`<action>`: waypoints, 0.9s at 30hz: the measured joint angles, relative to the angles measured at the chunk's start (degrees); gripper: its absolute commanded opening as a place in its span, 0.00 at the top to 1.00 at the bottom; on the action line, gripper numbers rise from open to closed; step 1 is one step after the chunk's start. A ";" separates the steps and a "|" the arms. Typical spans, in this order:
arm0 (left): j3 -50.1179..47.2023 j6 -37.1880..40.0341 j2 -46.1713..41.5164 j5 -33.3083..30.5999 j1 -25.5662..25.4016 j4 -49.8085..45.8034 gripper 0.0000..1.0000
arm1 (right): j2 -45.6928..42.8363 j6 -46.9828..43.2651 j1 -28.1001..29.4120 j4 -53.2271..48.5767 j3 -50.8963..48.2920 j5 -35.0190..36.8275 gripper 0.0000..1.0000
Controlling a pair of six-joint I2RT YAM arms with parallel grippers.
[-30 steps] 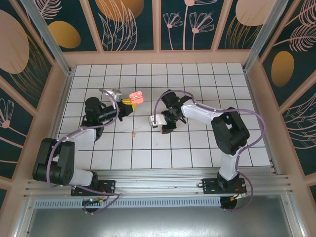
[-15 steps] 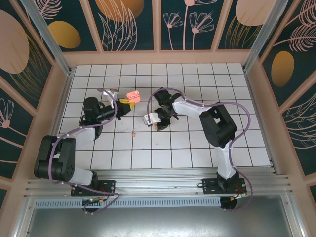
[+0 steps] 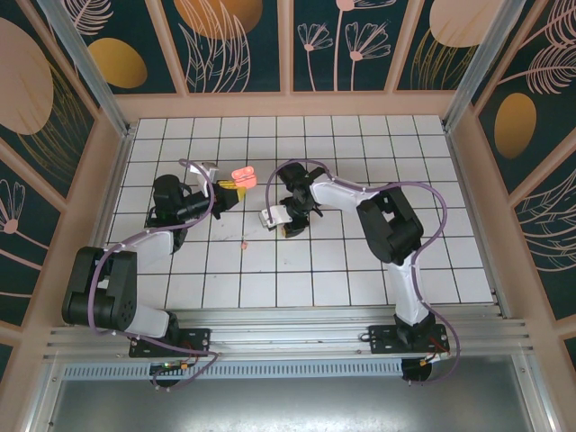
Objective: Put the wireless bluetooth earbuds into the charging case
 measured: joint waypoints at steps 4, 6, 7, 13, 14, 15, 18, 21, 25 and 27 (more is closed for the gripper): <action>0.26 0.57 0.00 0.02 0.00 -0.94 0.92 | 0.42 -0.02 -0.17 -0.61 0.11 0.17 0.65; 0.39 0.79 0.02 0.11 0.00 -1.27 0.92 | 0.66 -0.02 -0.24 -0.90 0.37 0.22 0.67; 0.48 0.83 0.11 0.17 0.00 -1.29 0.92 | 0.85 -0.02 -0.24 -1.05 0.52 0.24 0.68; 1.42 1.51 0.81 0.46 0.00 -2.40 0.92 | 1.14 0.00 -0.24 -1.29 0.74 0.28 0.75; 1.64 1.70 0.83 0.52 0.02 -2.93 0.93 | 1.14 0.02 -0.24 -1.27 0.74 0.26 0.77; 1.90 1.90 0.85 0.61 0.02 -3.28 0.93 | 1.14 0.04 -0.24 -1.27 0.74 0.22 0.78; 2.80 2.62 0.90 0.66 0.00 -4.39 0.93 | 1.14 0.39 -0.39 -1.22 0.74 -0.04 0.81; 3.39 3.87 0.83 0.72 0.02 -5.14 0.93 | 1.05 1.60 -0.61 -0.59 0.57 -0.31 0.83; 3.39 5.05 -0.24 1.11 0.00 -6.12 0.93 | -1.81 5.25 -1.25 2.34 -3.80 -0.26 0.83; 3.30 5.11 -1.01 1.31 0.00 -5.97 0.93 | -4.31 8.13 -1.73 4.13 -6.97 -0.31 0.83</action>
